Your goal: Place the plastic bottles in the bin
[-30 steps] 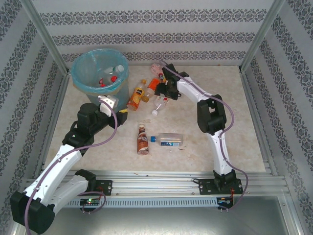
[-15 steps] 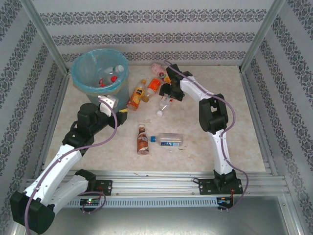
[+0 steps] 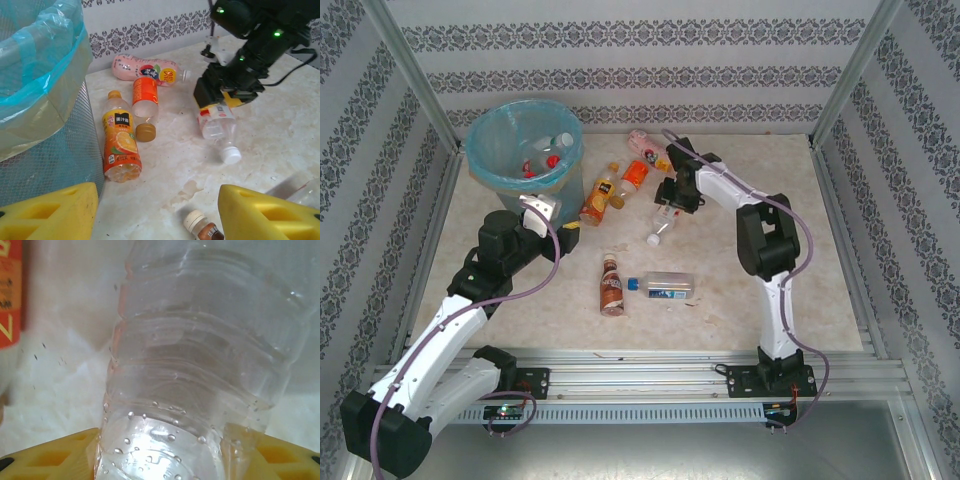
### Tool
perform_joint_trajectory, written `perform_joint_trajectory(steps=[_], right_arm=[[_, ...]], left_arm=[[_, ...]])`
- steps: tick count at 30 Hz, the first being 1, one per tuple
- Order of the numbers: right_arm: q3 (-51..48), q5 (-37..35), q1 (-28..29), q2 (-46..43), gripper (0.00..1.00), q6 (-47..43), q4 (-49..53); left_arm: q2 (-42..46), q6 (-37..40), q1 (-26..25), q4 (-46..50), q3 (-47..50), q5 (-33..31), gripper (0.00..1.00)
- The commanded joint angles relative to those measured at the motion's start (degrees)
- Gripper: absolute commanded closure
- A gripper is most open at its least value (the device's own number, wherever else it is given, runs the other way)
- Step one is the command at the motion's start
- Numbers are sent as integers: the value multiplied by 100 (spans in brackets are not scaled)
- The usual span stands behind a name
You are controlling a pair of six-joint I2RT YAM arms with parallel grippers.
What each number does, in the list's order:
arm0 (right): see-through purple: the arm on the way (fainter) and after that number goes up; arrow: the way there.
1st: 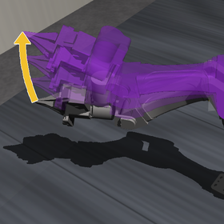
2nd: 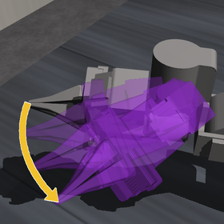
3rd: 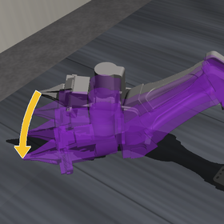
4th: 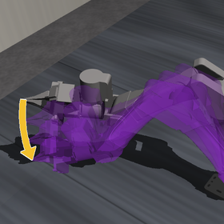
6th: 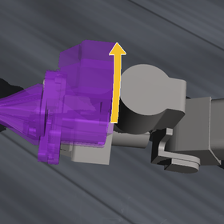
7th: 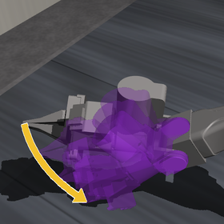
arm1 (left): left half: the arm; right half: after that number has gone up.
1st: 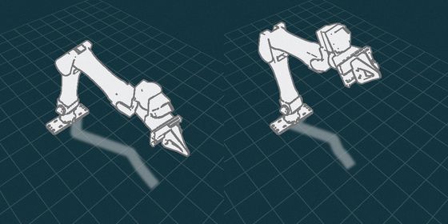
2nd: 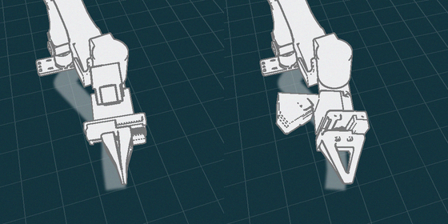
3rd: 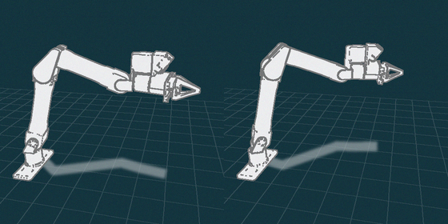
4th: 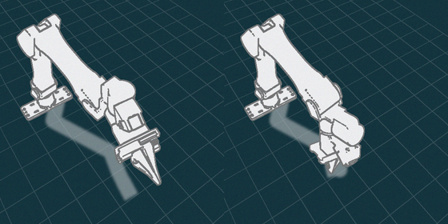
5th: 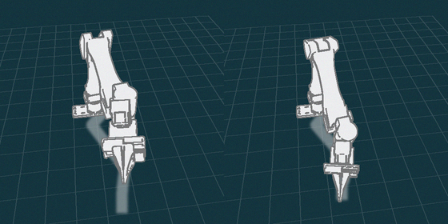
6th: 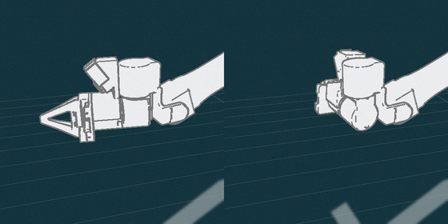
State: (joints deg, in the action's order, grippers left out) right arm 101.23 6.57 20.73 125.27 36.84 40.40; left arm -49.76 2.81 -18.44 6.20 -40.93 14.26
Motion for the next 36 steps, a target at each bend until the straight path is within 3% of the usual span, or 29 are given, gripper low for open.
perform_joint_trajectory(steps=[1,8,15,21,27,30,33,36], right_arm=[[-553,213,-60,-792,43,279,-416],[-1905,1060,-198,-2155,45,1058,-1519],[-2481,2145,-280,-3131,46,1737,-1942],[-3021,2843,-178,-3768,46,2312,-2185],[-3385,3051,47,-4235,46,2725,-2361],[-3421,3035,180,-4333,46,2797,-2368],[-3463,3031,336,-4370,46,2962,-2546],[-3413,3037,520,-4295,47,3082,-2675]], left_arm=[[111,-61,-72,-373,-20,-107,35],[105,34,-84,-1323,105,337,34],[121,1762,-202,-3008,548,1782,35],[10,3367,-645,-2664,407,2204,34],[-27,4343,-1140,-2478,514,2440,32],[-59,4604,-1373,-2512,638,2359,32],[-143,4711,-1583,-2411,632,2231,42],[-241,4739,-1689,-2486,656,2129,43]])
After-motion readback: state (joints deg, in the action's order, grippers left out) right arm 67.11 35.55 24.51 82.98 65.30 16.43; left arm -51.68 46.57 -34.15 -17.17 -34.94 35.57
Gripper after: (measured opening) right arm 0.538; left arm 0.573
